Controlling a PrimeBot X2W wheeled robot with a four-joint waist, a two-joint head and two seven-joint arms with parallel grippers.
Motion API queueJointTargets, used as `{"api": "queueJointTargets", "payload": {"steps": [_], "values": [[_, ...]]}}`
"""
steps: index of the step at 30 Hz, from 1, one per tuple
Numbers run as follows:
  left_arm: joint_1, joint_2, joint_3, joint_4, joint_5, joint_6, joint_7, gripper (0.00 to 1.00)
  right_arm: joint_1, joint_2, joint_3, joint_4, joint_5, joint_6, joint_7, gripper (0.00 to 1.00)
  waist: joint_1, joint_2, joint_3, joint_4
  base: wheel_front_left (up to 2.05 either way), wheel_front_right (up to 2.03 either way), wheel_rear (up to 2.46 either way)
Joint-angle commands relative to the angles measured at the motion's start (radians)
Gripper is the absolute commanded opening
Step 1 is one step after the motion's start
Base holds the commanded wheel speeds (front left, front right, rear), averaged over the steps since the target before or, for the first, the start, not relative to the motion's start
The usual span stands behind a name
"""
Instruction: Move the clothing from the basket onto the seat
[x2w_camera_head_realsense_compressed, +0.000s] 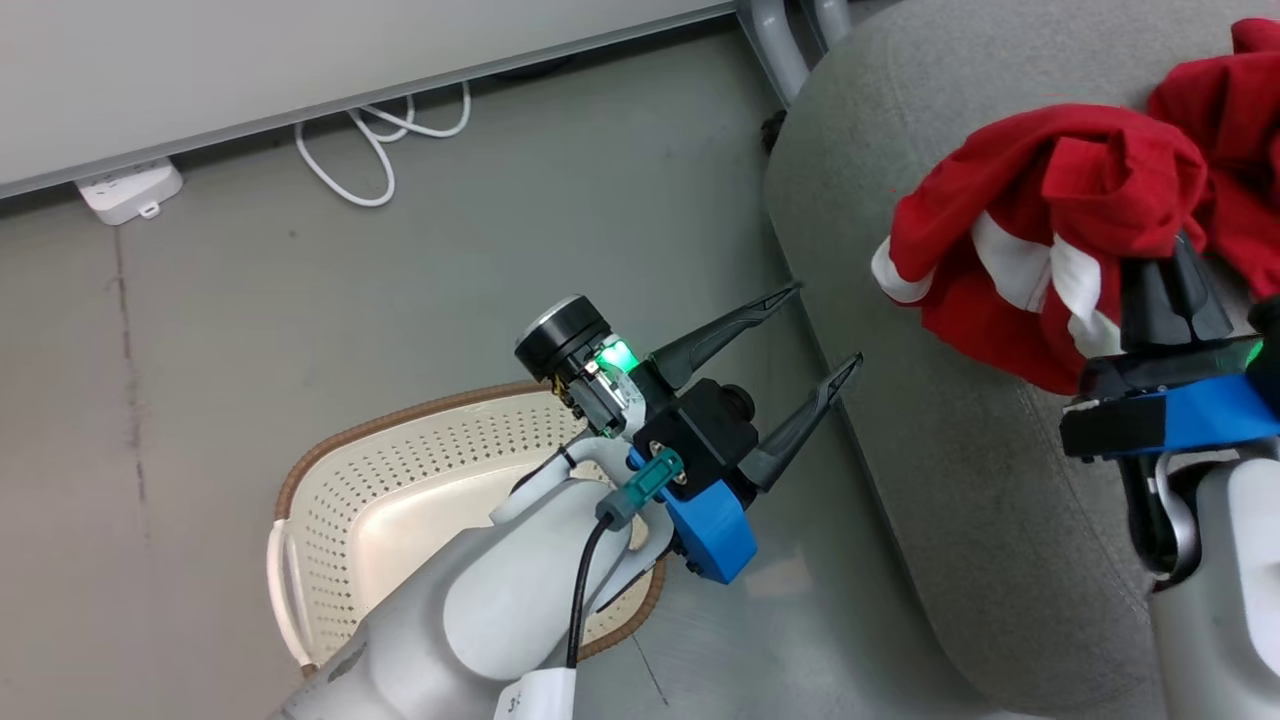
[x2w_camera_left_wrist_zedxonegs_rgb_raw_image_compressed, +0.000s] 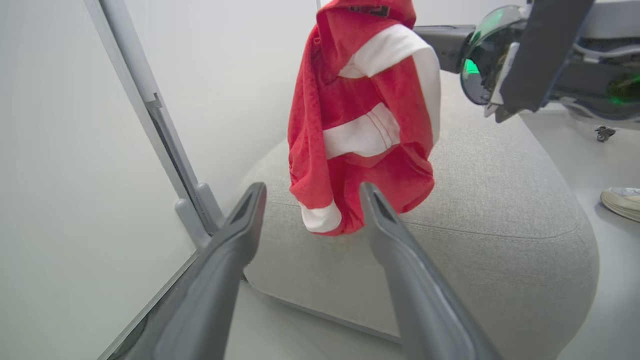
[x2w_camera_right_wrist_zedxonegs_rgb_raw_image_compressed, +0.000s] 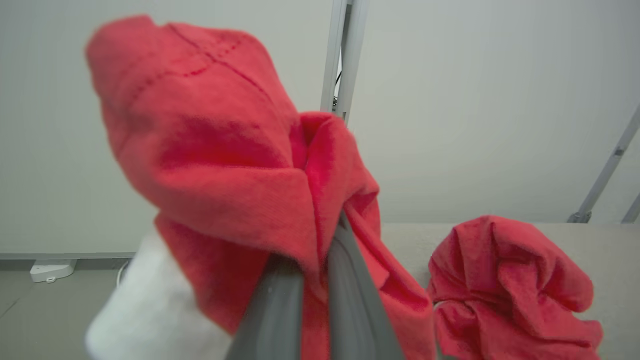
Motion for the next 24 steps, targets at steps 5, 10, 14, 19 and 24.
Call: {"api": "queueJointTargets", "payload": {"steps": [5, 10, 14, 19, 24], "values": [[-0.017, 0.006, -0.026, -0.007, -0.008, -0.001, -0.003, 1.00, 0.050, 0.013, -0.055, -0.039, -0.007, 0.000, -0.004, 0.00, -0.0001, 0.0000, 0.026, -0.054, 0.00, 0.00, 0.00], [-0.017, 0.006, -0.051, -0.008, -0.013, -0.001, -0.003, 1.00, 0.089, 0.029, -0.092, -0.064, -0.009, 0.000, -0.004, 0.00, -0.0001, 0.0000, 0.036, -0.082, 0.00, 0.00, 0.00], [-0.017, 0.004, -0.060, -0.007, -0.017, -0.001, -0.003, 1.00, 0.115, 0.041, -0.104, -0.074, -0.011, 0.000, -0.004, 0.00, -0.0001, 0.0000, 0.035, -0.095, 0.00, 0.00, 0.00], [-0.015, 0.004, -0.061, -0.007, -0.023, -0.001, -0.003, 1.00, 0.122, 0.049, -0.106, -0.073, -0.013, 0.000, -0.004, 0.00, -0.0001, 0.0000, 0.031, -0.102, 0.00, 0.00, 0.00], [-0.015, 0.008, -0.053, -0.011, -0.024, -0.001, -0.003, 1.00, 0.110, 0.045, -0.103, -0.077, -0.013, 0.000, -0.004, 0.00, -0.0001, 0.0000, 0.029, -0.106, 0.00, 0.00, 0.00]]}}
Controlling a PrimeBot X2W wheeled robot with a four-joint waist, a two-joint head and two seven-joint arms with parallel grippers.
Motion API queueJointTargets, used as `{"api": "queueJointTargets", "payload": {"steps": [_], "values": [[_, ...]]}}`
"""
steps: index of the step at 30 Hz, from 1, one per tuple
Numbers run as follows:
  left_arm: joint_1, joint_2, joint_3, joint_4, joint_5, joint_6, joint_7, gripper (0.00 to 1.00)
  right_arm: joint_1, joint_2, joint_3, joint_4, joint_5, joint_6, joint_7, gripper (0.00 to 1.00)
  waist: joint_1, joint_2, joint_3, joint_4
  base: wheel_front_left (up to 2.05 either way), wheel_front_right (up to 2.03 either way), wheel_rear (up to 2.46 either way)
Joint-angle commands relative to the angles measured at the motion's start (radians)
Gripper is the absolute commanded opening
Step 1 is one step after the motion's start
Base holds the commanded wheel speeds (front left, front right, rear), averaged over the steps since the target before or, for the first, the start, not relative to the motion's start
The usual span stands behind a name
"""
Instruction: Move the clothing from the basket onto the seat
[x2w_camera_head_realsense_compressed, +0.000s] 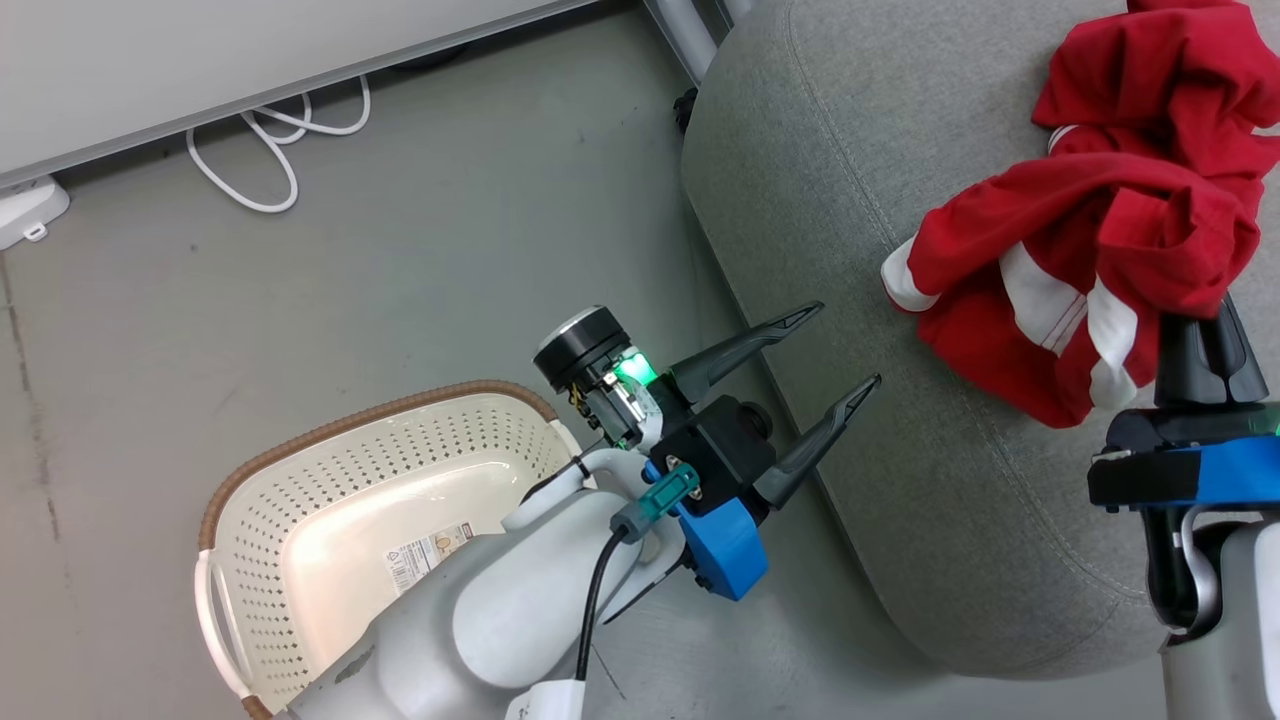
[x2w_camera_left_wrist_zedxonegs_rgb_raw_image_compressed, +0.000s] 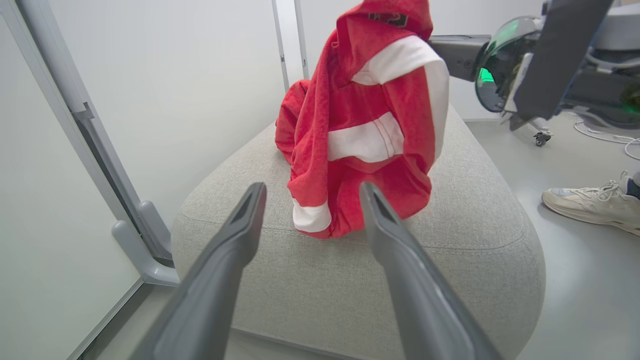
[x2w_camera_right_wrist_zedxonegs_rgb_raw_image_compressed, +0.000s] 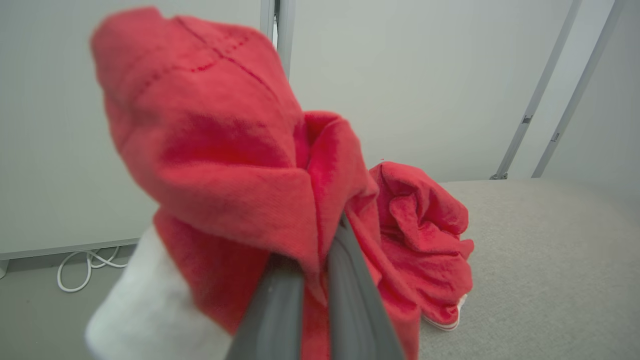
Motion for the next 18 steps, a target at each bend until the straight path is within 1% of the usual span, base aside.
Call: {"api": "queueJointTargets", "payload": {"steps": [1, 7, 11, 13, 18], "values": [[-0.008, 0.007, 0.005, -0.004, -0.001, -0.001, -0.003, 1.00, -0.013, -0.006, 0.003, -0.011, -0.006, 0.000, -0.004, 0.00, 0.0000, -0.0001, 0.001, -0.002, 0.00, 0.00, 0.00], [-0.013, 0.017, 0.016, -0.010, 0.015, -0.001, -0.003, 1.00, -0.089, -0.037, 0.021, -0.048, -0.005, 0.000, -0.004, 0.00, 0.0000, -0.0001, 0.024, -0.011, 0.00, 0.00, 0.00], [-0.025, 0.027, 0.020, -0.016, 0.025, -0.001, -0.003, 1.00, -0.181, -0.080, 0.007, -0.086, -0.001, 0.000, -0.004, 0.00, 0.0000, -0.0001, 0.063, -0.016, 0.00, 0.00, 0.00], [-0.037, 0.033, 0.019, -0.020, 0.032, -0.001, -0.003, 1.00, -0.241, -0.109, -0.013, -0.102, 0.001, 0.000, -0.004, 0.00, 0.0000, -0.0001, 0.091, -0.016, 0.00, 0.00, 0.00], [-0.075, 0.056, 0.006, -0.027, 0.048, -0.001, -0.003, 1.00, -0.383, -0.187, -0.111, -0.128, 0.006, 0.000, -0.004, 0.00, 0.0000, -0.0001, 0.172, -0.011, 0.00, 0.00, 0.00]]}}
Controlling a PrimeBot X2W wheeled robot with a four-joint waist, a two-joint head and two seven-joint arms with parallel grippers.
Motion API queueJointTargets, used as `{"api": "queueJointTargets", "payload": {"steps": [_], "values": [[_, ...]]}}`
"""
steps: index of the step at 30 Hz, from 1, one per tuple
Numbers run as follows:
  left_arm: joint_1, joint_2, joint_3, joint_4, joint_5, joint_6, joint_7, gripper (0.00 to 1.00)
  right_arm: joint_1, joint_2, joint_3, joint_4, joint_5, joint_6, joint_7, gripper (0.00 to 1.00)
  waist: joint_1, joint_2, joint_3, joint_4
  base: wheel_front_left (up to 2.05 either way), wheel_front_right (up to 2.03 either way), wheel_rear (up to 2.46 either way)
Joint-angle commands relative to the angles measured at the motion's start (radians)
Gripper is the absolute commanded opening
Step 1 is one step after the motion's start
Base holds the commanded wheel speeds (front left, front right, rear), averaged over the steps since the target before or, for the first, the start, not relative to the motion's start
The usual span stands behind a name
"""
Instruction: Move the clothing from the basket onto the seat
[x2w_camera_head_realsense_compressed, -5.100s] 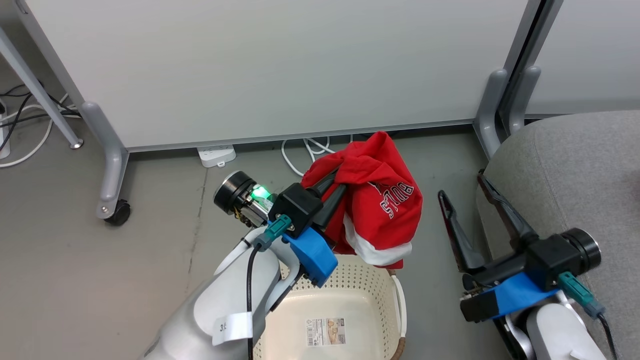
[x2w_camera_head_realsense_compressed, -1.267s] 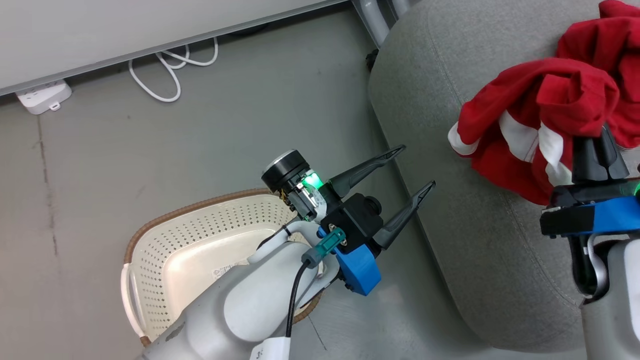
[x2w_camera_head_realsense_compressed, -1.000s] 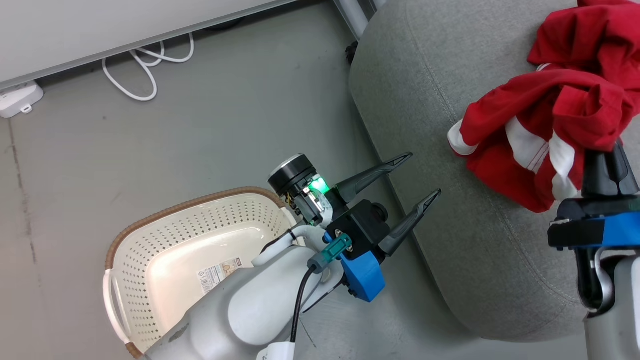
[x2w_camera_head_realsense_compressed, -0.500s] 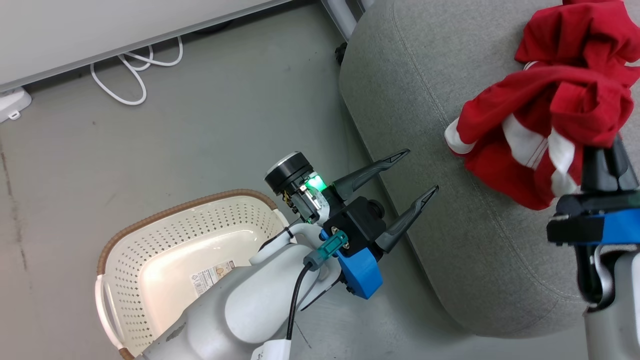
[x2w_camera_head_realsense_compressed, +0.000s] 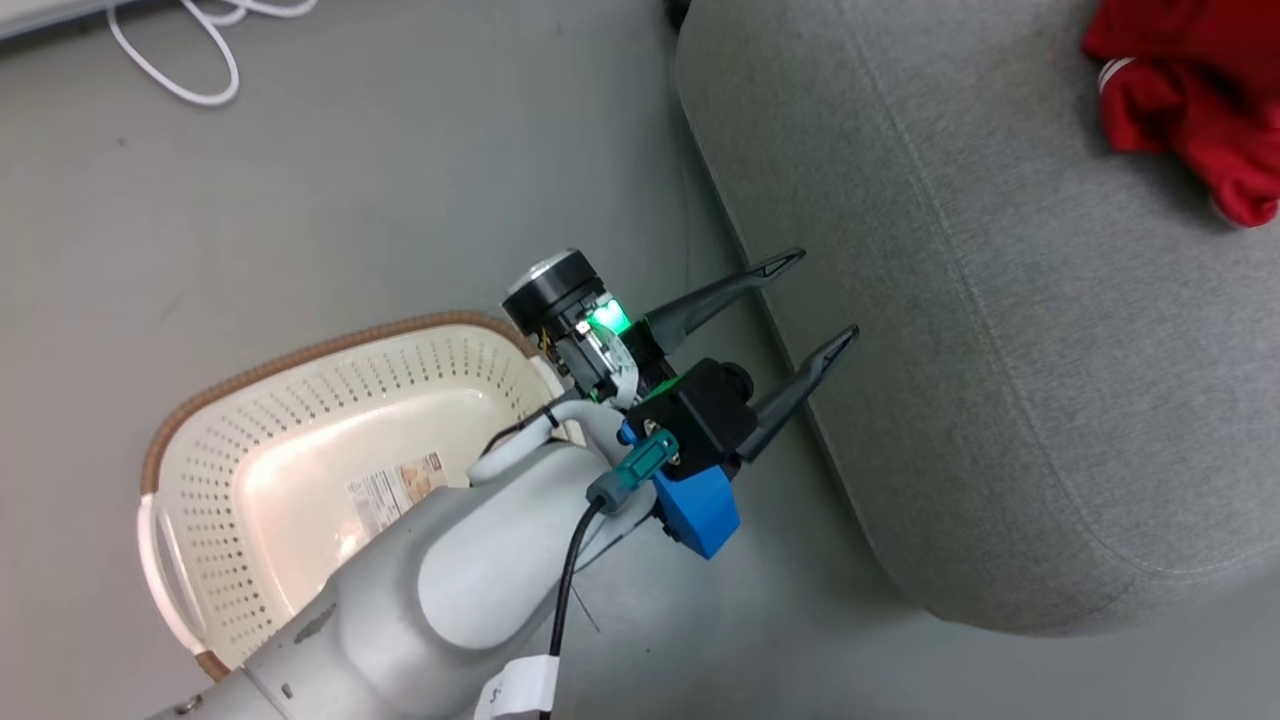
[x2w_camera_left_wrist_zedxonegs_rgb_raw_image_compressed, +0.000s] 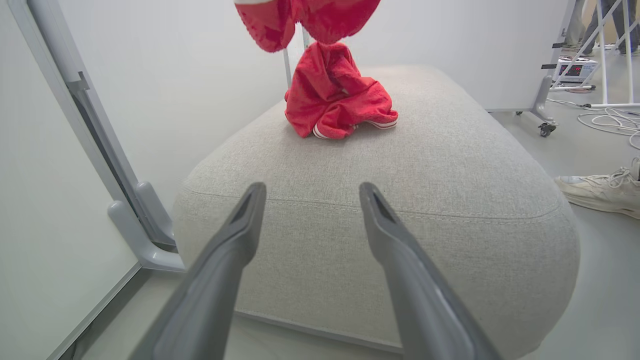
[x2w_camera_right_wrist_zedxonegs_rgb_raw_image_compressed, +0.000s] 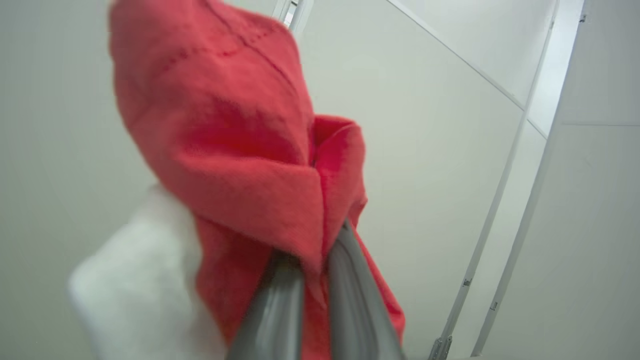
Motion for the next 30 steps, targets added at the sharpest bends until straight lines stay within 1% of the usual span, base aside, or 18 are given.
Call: {"api": "queueJointTargets", "payload": {"steps": [1, 4, 8, 13, 14, 18, 24, 30], "values": [[-0.027, 0.014, -0.002, -0.004, 0.007, -0.001, -0.003, 1.00, -0.047, -0.026, -0.043, -0.002, 0.006, 0.000, -0.004, 0.00, -0.0001, 0.0000, 0.058, 0.006, 0.00, 0.00, 0.00], [-0.051, 0.023, -0.001, -0.012, 0.014, -0.001, -0.003, 1.00, -0.110, -0.073, -0.121, 0.014, 0.008, 0.000, -0.004, 0.00, -0.0001, 0.0000, 0.104, 0.016, 0.00, 0.00, 0.00], [-0.078, 0.038, -0.004, -0.029, 0.029, -0.001, -0.003, 1.00, -0.152, -0.128, -0.218, 0.060, 0.008, 0.000, -0.004, 0.00, -0.0001, 0.0000, 0.160, 0.029, 0.00, 0.00, 0.00], [-0.112, 0.052, -0.025, -0.037, 0.041, -0.001, -0.003, 1.00, -0.168, -0.163, -0.294, 0.171, -0.001, 0.000, -0.004, 0.00, -0.0001, 0.0000, 0.220, 0.040, 0.00, 0.00, 0.00], [-0.122, 0.057, -0.030, -0.040, 0.039, -0.001, -0.003, 1.00, -0.167, -0.163, -0.302, 0.219, -0.007, 0.000, -0.004, 0.00, -0.0001, 0.0000, 0.238, 0.045, 0.00, 0.00, 0.00], [-0.137, 0.062, -0.033, -0.046, 0.040, -0.001, -0.003, 1.00, -0.164, -0.152, -0.304, 0.326, -0.031, 0.000, -0.004, 0.00, -0.0001, 0.0000, 0.269, 0.053, 0.00, 0.00, 0.00], [-0.152, 0.073, -0.031, -0.046, 0.040, 0.003, -0.003, 1.00, -0.181, -0.142, -0.324, 0.470, -0.071, 0.000, -0.004, 0.00, -0.0001, 0.0000, 0.302, 0.066, 0.00, 0.00, 0.00], [-0.159, 0.089, -0.027, -0.045, 0.042, 0.006, -0.003, 1.00, -0.208, -0.127, -0.310, 0.599, -0.090, 0.000, -0.004, 0.00, -0.0001, 0.0000, 0.322, 0.066, 0.00, 0.00, 0.00]]}}
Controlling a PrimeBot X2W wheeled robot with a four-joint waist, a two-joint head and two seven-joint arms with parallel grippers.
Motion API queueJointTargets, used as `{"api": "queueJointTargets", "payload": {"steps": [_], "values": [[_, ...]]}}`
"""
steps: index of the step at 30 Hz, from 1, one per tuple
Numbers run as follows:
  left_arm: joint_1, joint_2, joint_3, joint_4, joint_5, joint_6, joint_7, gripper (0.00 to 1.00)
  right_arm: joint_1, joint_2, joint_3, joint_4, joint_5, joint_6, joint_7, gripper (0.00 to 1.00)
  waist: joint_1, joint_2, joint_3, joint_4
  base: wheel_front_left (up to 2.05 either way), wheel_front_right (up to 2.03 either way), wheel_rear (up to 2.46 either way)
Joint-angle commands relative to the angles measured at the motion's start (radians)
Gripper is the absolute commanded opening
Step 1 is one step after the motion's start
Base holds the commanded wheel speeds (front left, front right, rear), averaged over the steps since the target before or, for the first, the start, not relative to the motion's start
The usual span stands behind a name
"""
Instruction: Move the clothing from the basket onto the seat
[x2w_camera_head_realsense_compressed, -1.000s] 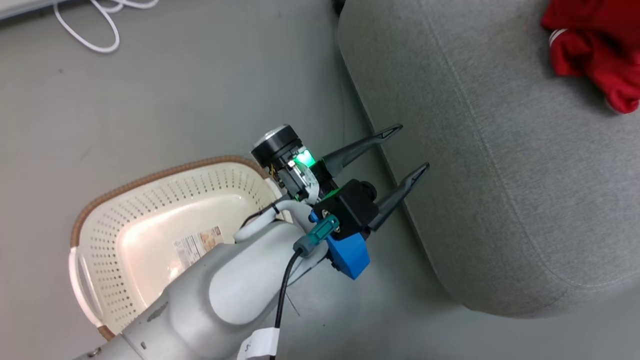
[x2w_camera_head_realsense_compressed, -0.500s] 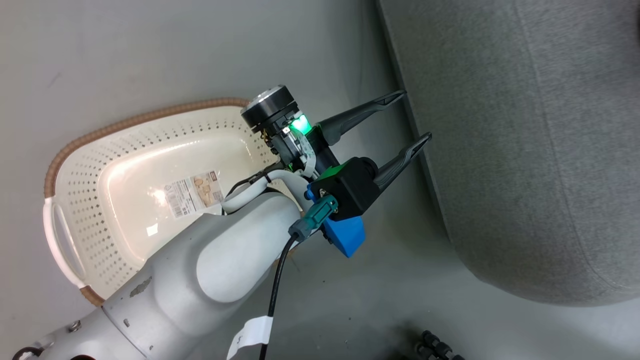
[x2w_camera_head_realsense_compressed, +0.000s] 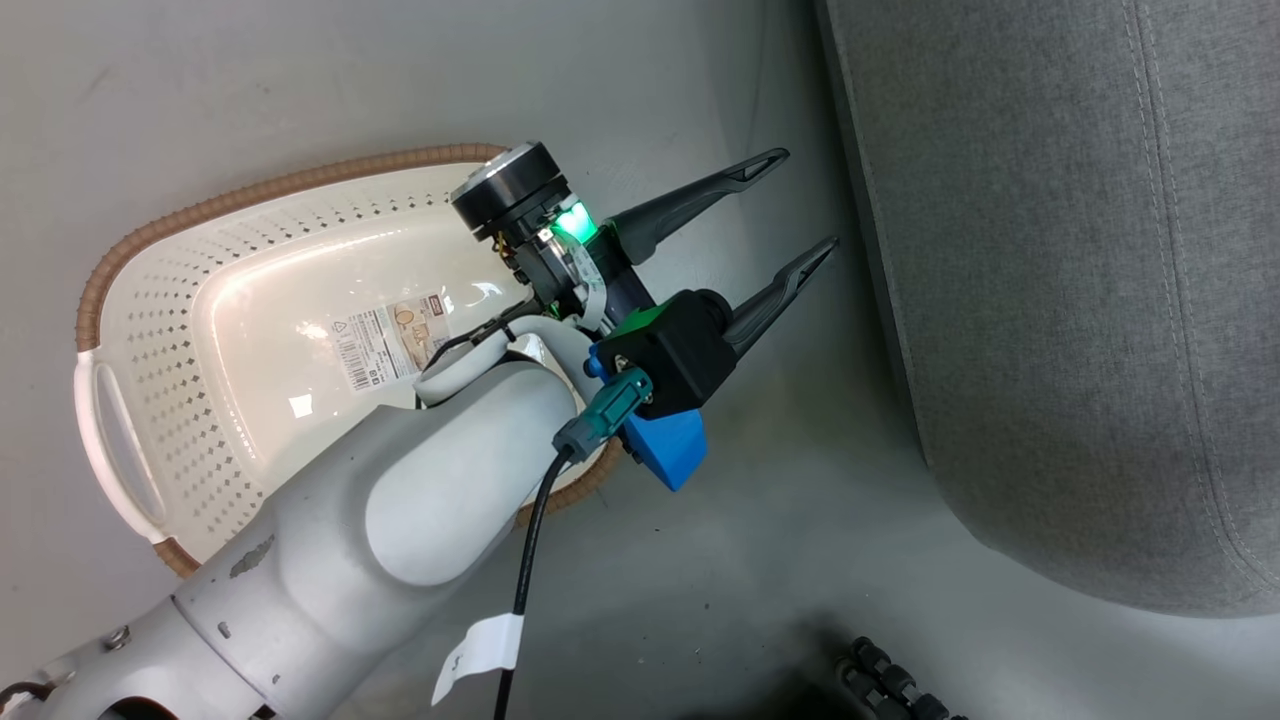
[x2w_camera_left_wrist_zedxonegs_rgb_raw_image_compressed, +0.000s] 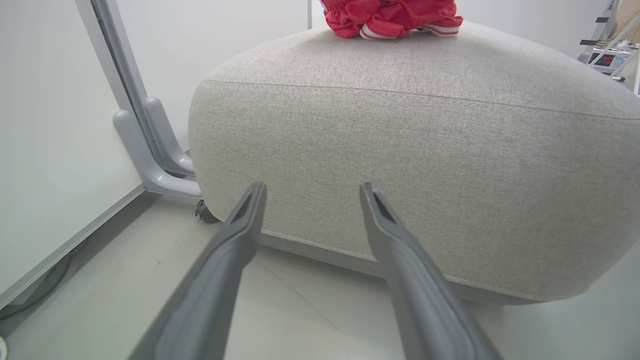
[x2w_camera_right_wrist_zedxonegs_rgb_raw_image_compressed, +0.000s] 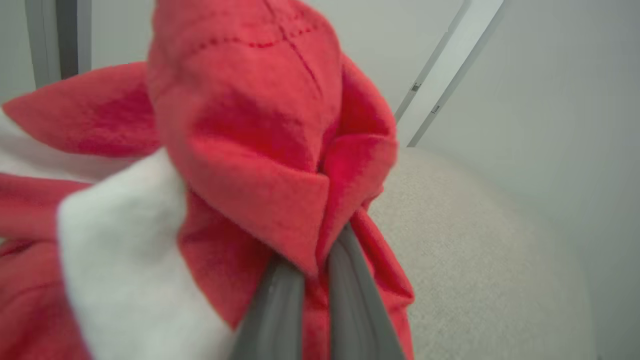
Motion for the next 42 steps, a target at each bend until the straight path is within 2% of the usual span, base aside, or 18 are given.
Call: {"api": "queueJointTargets", "payload": {"steps": [1, 5, 6, 7, 8, 16, 23, 28, 29, 30, 36, 42], "values": [[-0.014, 0.006, 0.003, 0.000, 0.002, 0.000, -0.003, 1.00, -0.020, 0.008, 0.002, 0.026, -0.010, 0.000, -0.004, 0.00, -0.0001, 0.0000, 0.003, 0.000, 0.00, 0.00, 0.00], [-0.013, 0.005, 0.001, 0.004, -0.003, 0.005, -0.003, 1.00, -0.015, 0.033, -0.002, 0.034, -0.025, 0.000, -0.003, 0.00, -0.0001, 0.0000, -0.005, -0.004, 0.00, 0.00, 0.00], [-0.011, 0.005, 0.002, 0.005, -0.006, 0.006, -0.003, 1.00, -0.010, 0.037, -0.002, 0.034, -0.028, 0.000, -0.003, 0.07, -0.0001, 0.0000, -0.010, -0.007, 0.00, 0.00, 0.00], [-0.008, 0.005, 0.001, 0.006, -0.007, 0.007, -0.003, 1.00, -0.002, 0.041, -0.002, 0.032, -0.030, 0.000, -0.004, 0.49, -0.0001, 0.0000, -0.017, -0.008, 0.00, 0.00, 0.00], [-0.005, 0.003, 0.001, 0.006, -0.006, 0.007, -0.003, 1.00, 0.008, 0.046, -0.001, 0.024, -0.029, 0.000, -0.004, 1.00, -0.0001, 0.0000, -0.025, -0.010, 0.00, 0.00, 0.00], [0.043, -0.012, 0.024, -0.010, -0.028, 0.021, -0.003, 1.00, 0.146, 0.084, 0.014, -0.131, -0.021, 0.000, -0.003, 1.00, -0.0001, 0.0000, -0.128, -0.019, 0.00, 0.00, 0.00], [0.129, -0.018, 0.096, -0.034, -0.062, 0.050, -0.003, 1.00, 0.288, 0.115, 0.087, -0.303, -0.020, 0.000, -0.003, 1.00, -0.0001, 0.0000, -0.266, -0.015, 0.00, 0.00, 0.00], [0.200, -0.020, 0.185, -0.060, -0.089, 0.082, -0.003, 1.00, 0.348, 0.148, 0.177, -0.395, -0.010, 0.000, -0.004, 1.00, -0.0001, 0.0000, -0.355, 0.000, 0.00, 0.00, 0.00], [0.236, -0.020, 0.244, -0.076, -0.099, 0.103, -0.003, 1.00, 0.376, 0.155, 0.225, -0.426, -0.003, 0.000, -0.003, 1.00, -0.0001, 0.0000, -0.390, 0.014, 0.00, 0.00, 0.00], [0.236, -0.020, 0.244, -0.076, -0.099, 0.103, -0.003, 1.00, 0.376, 0.155, 0.225, -0.426, -0.003, 0.000, -0.003, 1.00, -0.0001, 0.0000, -0.390, 0.014, 0.00, 0.00, 0.00], [0.349, -0.026, 0.412, -0.112, -0.094, 0.134, -0.003, 1.00, 0.440, 0.174, 0.362, -0.469, 0.005, 0.000, -0.003, 1.00, -0.0001, 0.0000, -0.485, 0.086, 0.00, 0.00, 0.00], [0.453, -0.051, 0.564, -0.121, -0.068, 0.138, -0.003, 1.00, 0.493, 0.193, 0.455, -0.491, 0.018, 0.000, -0.003, 1.00, -0.0001, 0.0000, -0.561, 0.168, 0.00, 0.00, 0.00]]}}
